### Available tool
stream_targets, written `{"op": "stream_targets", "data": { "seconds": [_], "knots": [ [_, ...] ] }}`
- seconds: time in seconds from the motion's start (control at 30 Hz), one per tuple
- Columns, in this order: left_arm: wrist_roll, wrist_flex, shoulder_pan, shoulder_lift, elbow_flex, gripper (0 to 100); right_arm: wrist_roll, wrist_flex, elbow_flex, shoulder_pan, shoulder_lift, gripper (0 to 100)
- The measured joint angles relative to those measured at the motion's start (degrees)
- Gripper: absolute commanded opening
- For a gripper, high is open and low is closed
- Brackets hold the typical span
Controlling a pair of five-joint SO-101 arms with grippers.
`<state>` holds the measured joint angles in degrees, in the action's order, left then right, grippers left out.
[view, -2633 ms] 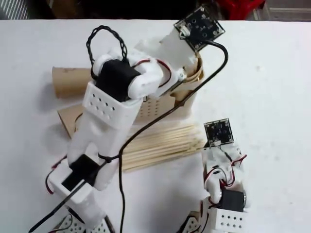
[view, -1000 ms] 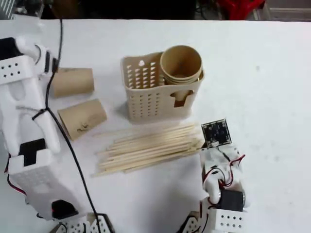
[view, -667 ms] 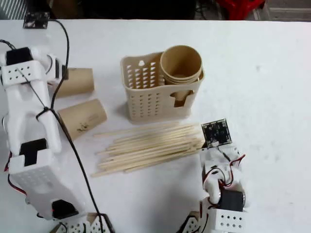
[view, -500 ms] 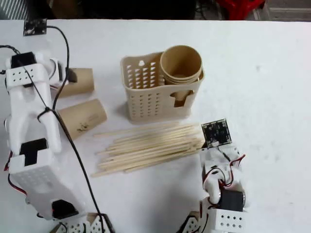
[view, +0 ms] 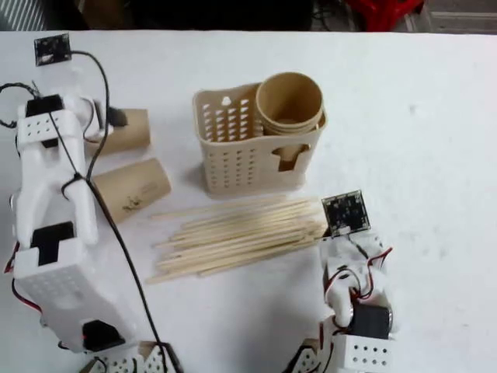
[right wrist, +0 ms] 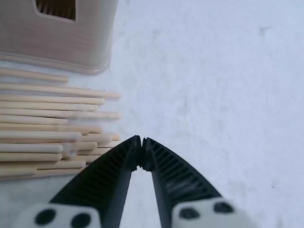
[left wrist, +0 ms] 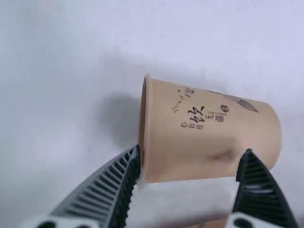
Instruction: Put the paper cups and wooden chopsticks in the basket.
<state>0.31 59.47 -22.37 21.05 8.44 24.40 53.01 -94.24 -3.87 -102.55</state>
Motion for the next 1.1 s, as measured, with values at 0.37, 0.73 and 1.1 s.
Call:
{"op": "stream_targets", "data": {
  "seconds": [0.37,0.73,1.1],
  "knots": [
    [0.35,0.26,0.35,13.36,13.8,32,0.0,0.0,0.0,0.0,0.0,2.1],
    [-0.7,17.23,10.2,24.79,38.51,28,0.0,0.0,0.0,0.0,0.0,2.1],
    [-1.93,24.44,19.52,32.79,57.67,7,0.0,0.0,0.0,0.0,0.0,2.1]
  ]
}}
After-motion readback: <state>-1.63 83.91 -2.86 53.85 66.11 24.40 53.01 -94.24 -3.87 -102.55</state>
